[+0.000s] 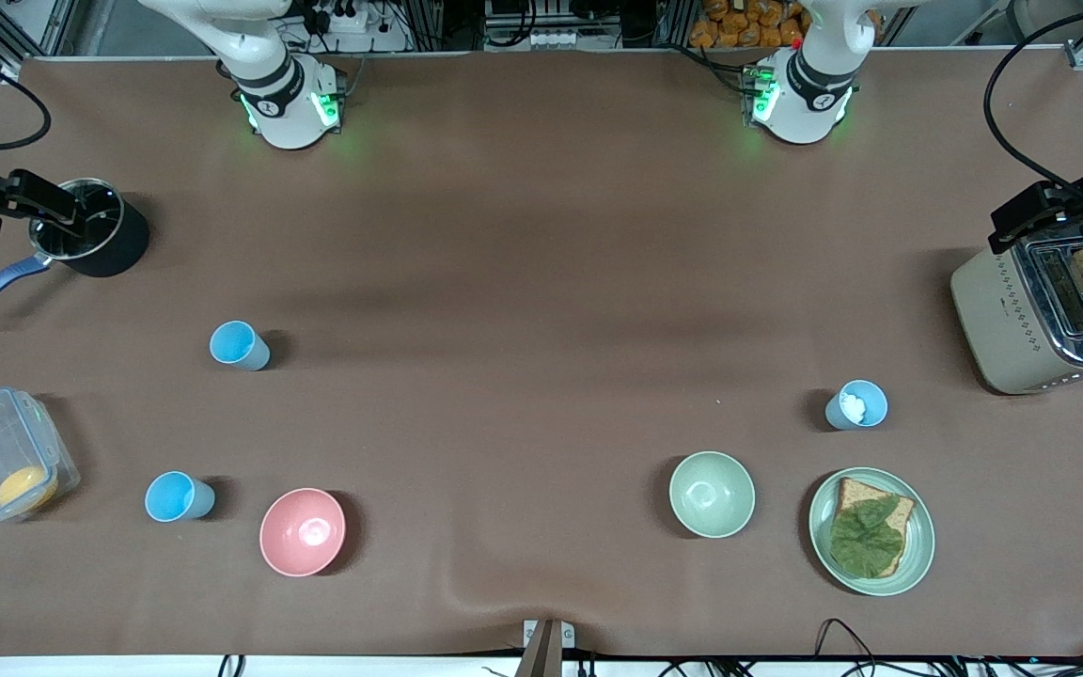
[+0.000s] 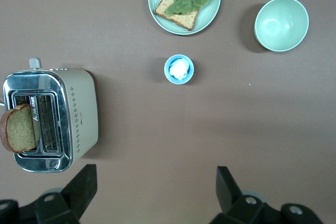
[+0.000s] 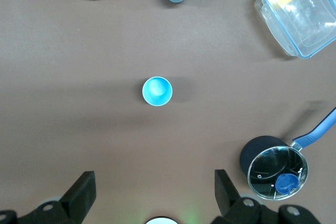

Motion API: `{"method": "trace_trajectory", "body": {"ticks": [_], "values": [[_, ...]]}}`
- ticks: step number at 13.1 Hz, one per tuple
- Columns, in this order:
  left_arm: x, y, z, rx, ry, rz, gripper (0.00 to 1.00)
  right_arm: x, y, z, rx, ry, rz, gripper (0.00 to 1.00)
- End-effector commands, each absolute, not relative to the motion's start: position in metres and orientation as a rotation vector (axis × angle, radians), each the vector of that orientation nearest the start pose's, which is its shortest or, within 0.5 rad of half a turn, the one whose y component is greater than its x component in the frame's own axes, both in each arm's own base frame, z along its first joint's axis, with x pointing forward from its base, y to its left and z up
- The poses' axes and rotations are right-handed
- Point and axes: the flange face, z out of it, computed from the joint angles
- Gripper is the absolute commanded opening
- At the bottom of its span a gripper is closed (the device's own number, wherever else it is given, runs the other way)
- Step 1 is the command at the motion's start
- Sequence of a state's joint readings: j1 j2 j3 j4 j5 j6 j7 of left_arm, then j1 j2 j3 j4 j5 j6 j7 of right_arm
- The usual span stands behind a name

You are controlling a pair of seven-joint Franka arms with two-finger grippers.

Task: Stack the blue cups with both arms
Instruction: 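Reach the right gripper and the left gripper down to two blue cups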

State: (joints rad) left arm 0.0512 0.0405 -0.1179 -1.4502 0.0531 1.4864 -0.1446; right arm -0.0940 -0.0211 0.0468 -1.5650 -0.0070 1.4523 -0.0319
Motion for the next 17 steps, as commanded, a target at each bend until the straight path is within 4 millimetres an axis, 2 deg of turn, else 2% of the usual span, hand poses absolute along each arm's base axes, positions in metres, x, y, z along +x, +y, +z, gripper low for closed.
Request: {"method": "trace_trajectory", "body": {"ticks": [1,4,5,6,7,8,9,10,11,12,13,14,17], "values": [[0.555,-0.030,0.653,-3.099,-0.137,0.012,1.00,0.533,-0.029,0.629,-3.121,0.030,0.145,1.00],[0.564,-0.030,0.638,-3.095,-0.134,0.054,1.00,0.532,-0.029,0.630,-3.121,0.030,0.147,1.00],[0.568,-0.029,0.624,-3.093,-0.133,0.094,1.00,0.533,-0.029,0.629,-3.121,0.027,0.152,1.00],[0.579,-0.025,0.601,-3.094,-0.141,0.154,1.00,0.534,-0.030,0.627,-3.120,0.030,0.159,1.00],[0.591,-0.014,0.582,-3.096,-0.162,0.163,1.00,0.534,-0.032,0.626,-3.118,0.037,0.173,1.00],[0.606,-0.012,0.565,-3.102,-0.162,0.114,1.00,0.534,-0.036,0.625,-3.117,0.048,0.176,1.00],[0.614,-0.011,0.548,-3.104,-0.163,0.116,1.00,0.538,-0.044,0.615,-3.114,0.068,0.204,1.00],[0.620,-0.011,0.527,-3.106,-0.164,0.138,1.00,0.547,-0.051,0.603,-3.108,0.089,0.234,1.00],[0.623,-0.010,0.505,-3.104,-0.165,0.152,1.00,0.558,-0.055,0.578,-3.096,0.103,0.300,1.00],[0.625,-0.009,0.480,-3.108,-0.165,0.129,1.00,0.570,-0.057,0.546,-3.080,0.094,0.385,1.00],[0.626,0.009,0.459,-3.107,-0.203,0.081,1.00,0.583,-0.056,0.510,-3.060,0.087,0.468,1.00],[0.625,0.014,0.436,-3.109,-0.212,0.050,1.00,0.596,-0.056,0.480,-3.056,0.083,0.490,1.00],[0.617,0.011,0.376,-3.121,-0.200,-0.076,1.00,0.601,-0.054,0.423,-3.062,0.075,0.475,1.00]]}}
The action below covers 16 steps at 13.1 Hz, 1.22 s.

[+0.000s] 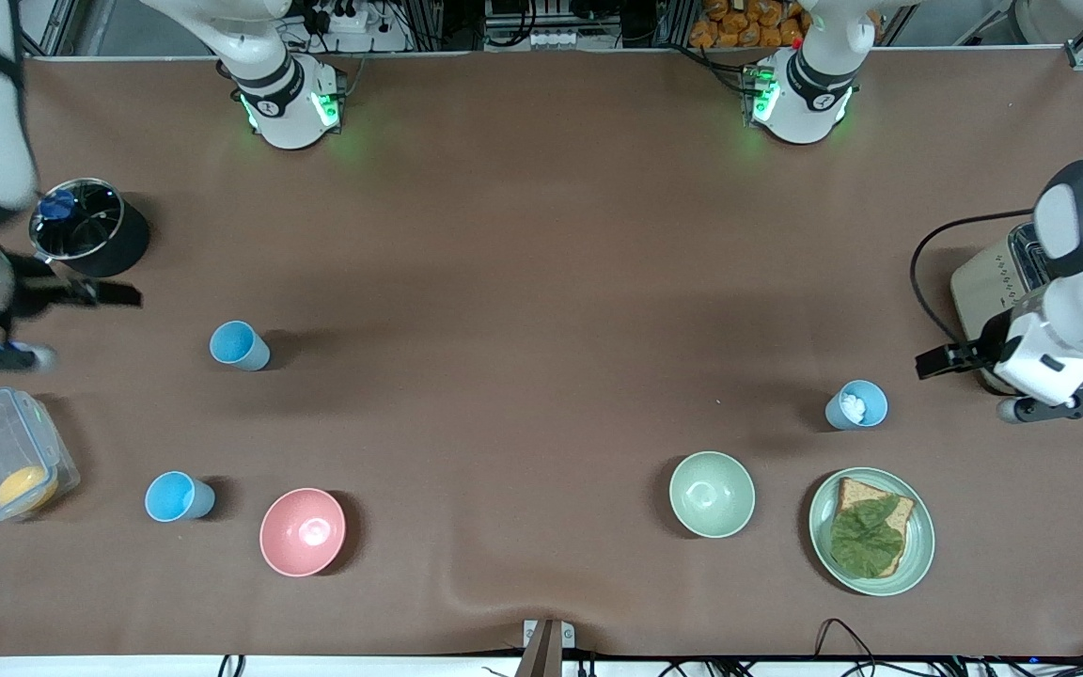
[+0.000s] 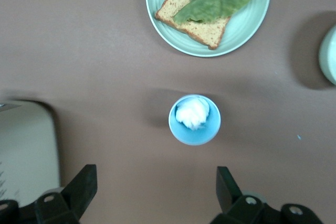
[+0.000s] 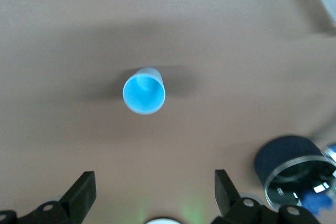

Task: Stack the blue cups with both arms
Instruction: 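Reach the right gripper and the left gripper down to two blue cups, then grasp the blue cups with the right gripper and the left gripper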

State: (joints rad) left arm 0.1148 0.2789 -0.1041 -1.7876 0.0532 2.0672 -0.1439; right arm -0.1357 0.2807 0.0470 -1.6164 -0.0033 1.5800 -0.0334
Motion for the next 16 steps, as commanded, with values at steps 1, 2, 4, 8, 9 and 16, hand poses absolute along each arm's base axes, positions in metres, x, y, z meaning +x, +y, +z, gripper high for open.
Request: {"method": "trace_trajectory", "body": {"ticks": [1,2,4,8,9,16], "values": [[0.613,0.009,0.356,-3.125,-0.192,-0.114,1.00,0.600,-0.054,0.404,-3.068,0.075,0.452,1.00],[0.612,0.007,0.341,-3.128,-0.188,-0.110,1.00,0.599,-0.057,0.383,-3.067,0.083,0.449,1.00],[0.615,0.008,0.308,-3.135,-0.193,-0.071,1.00,0.601,-0.058,0.355,-3.057,0.090,0.492,1.00],[0.622,0.008,0.269,-3.146,-0.218,-0.057,1.00,0.579,-0.053,0.336,-3.067,0.084,0.457,1.00],[0.625,0.007,0.270,-3.147,-0.217,-0.069,1.00,0.574,-0.052,0.333,-3.069,0.082,0.452,1.00],[0.630,0.017,0.239,-3.154,-0.227,-0.057,0.63,0.560,-0.043,0.296,-3.072,0.081,0.436,1.00]]}}
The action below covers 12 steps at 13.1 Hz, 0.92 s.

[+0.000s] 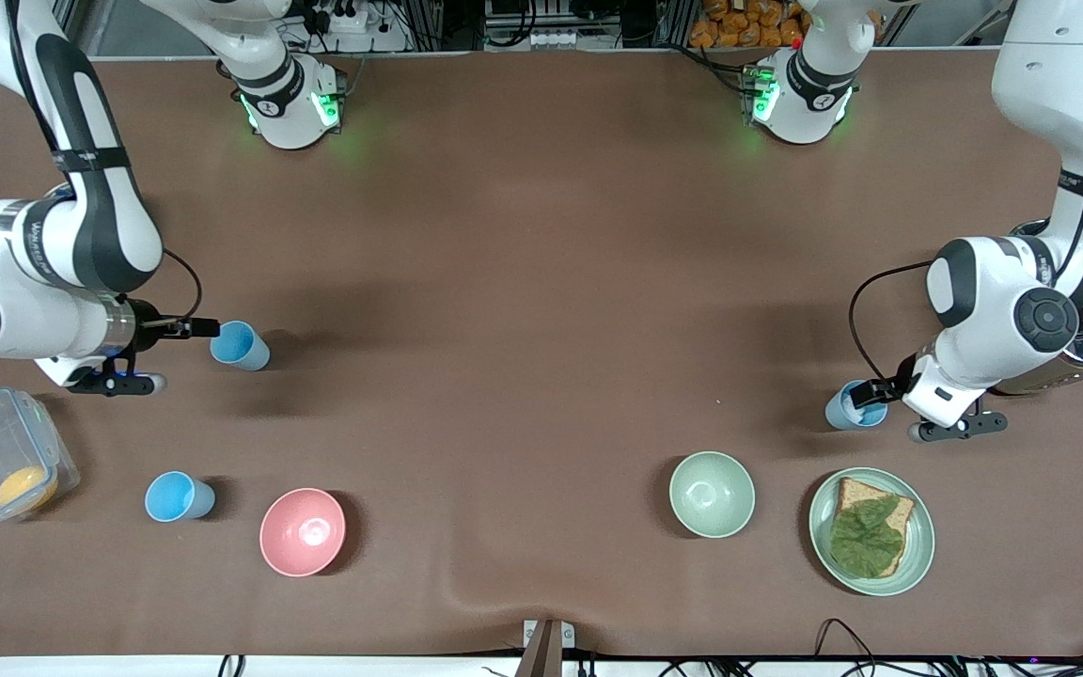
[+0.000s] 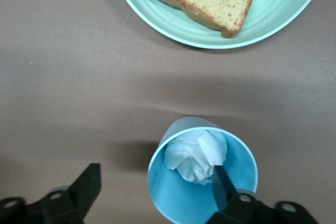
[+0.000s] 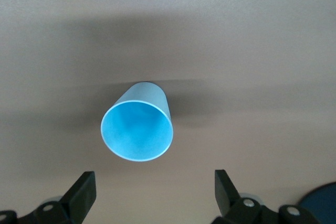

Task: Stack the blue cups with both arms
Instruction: 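Grasp the blue cups with the right gripper and the left gripper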

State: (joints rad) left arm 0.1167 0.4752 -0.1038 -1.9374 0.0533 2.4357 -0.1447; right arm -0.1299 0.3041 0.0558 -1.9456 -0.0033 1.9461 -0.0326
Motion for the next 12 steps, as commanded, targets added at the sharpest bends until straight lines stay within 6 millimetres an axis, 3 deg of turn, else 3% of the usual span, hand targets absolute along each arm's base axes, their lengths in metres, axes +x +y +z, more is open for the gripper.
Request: {"method": "trace_trajectory", "body": {"ticks": [1,2,3,7,9,12], "values": [[0.630,0.017,0.238,-3.156,-0.229,-0.055,0.47,0.560,-0.044,0.289,-3.075,0.086,0.417,1.00],[0.630,0.017,0.239,-3.155,-0.227,-0.055,0.17,0.560,-0.044,0.280,-3.074,0.086,0.422,1.00],[0.629,0.017,0.239,-3.154,-0.230,-0.055,0.00,0.561,-0.045,0.276,-3.072,0.089,0.426,1.00],[0.629,0.011,0.253,-3.156,-0.220,-0.076,0.00,0.569,-0.051,0.248,-3.070,0.109,0.399,1.00],[0.631,0.006,0.275,-3.155,-0.215,-0.112,0.00,0.570,-0.051,0.241,-3.067,0.109,0.413,1.00],[0.627,-0.019,0.308,-3.173,-0.180,-0.105,0.00,0.569,-0.051,0.235,-3.064,0.111,0.427,1.00]]}}
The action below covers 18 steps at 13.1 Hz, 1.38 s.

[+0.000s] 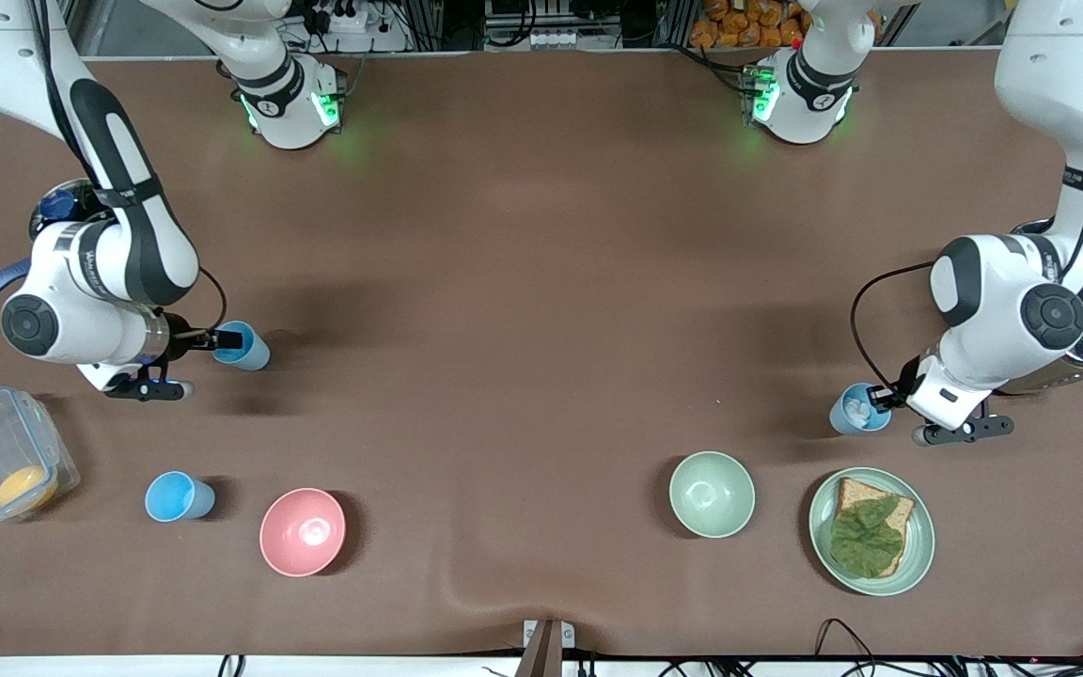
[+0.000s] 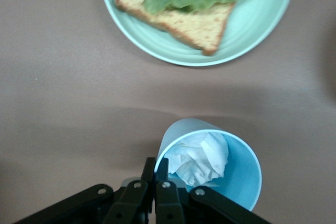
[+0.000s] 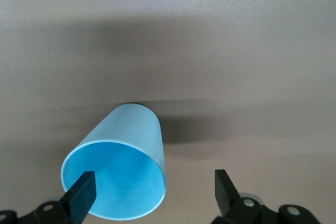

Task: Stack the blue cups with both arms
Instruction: 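Grasp the blue cups with the right gripper and the left gripper, then carry the tissue cup to mid-table with the left gripper and set it down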

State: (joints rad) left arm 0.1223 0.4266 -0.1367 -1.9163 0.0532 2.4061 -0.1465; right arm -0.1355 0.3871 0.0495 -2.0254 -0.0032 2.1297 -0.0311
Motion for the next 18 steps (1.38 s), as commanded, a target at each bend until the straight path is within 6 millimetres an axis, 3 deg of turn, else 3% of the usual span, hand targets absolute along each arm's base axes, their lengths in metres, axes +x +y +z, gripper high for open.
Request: {"method": "trace_trajectory", "body": {"ticks": [1,3,4,5,6,7,8,12,14,18], "values": [[0.624,-0.035,0.318,-3.178,-0.201,-0.097,0.00,0.568,-0.051,0.231,-3.063,0.112,0.434,1.00],[0.617,-0.078,0.333,-3.191,-0.295,-0.048,0.00,0.568,-0.050,0.225,-3.060,0.109,0.445,1.00],[0.611,-0.105,0.340,-3.194,-0.372,-0.028,0.00,0.568,-0.051,0.223,-3.060,0.114,0.445,0.92],[0.606,-0.130,0.343,-3.198,-0.446,-0.017,0.00,0.568,-0.053,0.222,-3.059,0.119,0.443,0.74],[0.598,-0.163,0.344,-3.205,-0.512,0.003,0.00,0.567,-0.056,0.220,-3.057,0.126,0.447,0.47],[0.590,-0.192,0.347,-3.205,-0.603,0.021,0.00,0.567,-0.056,0.218,-3.056,0.126,0.451,0.11],[0.583,-0.221,0.352,-3.208,-0.669,0.029,0.00,0.567,-0.056,0.218,-3.056,0.126,0.451,0.00],[0.541,-0.340,0.339,-3.193,-0.766,0.110,0.00,0.567,-0.054,0.219,-3.055,0.123,0.454,0.00],[0.524,-0.386,0.323,-3.181,-0.856,0.161,0.00,0.567,-0.054,0.219,-3.056,0.123,0.454,0.00],[0.501,-0.436,0.287,-3.221,-0.967,0.180,0.00,0.568,-0.053,0.235,-3.061,0.120,0.428,0.00]]}}
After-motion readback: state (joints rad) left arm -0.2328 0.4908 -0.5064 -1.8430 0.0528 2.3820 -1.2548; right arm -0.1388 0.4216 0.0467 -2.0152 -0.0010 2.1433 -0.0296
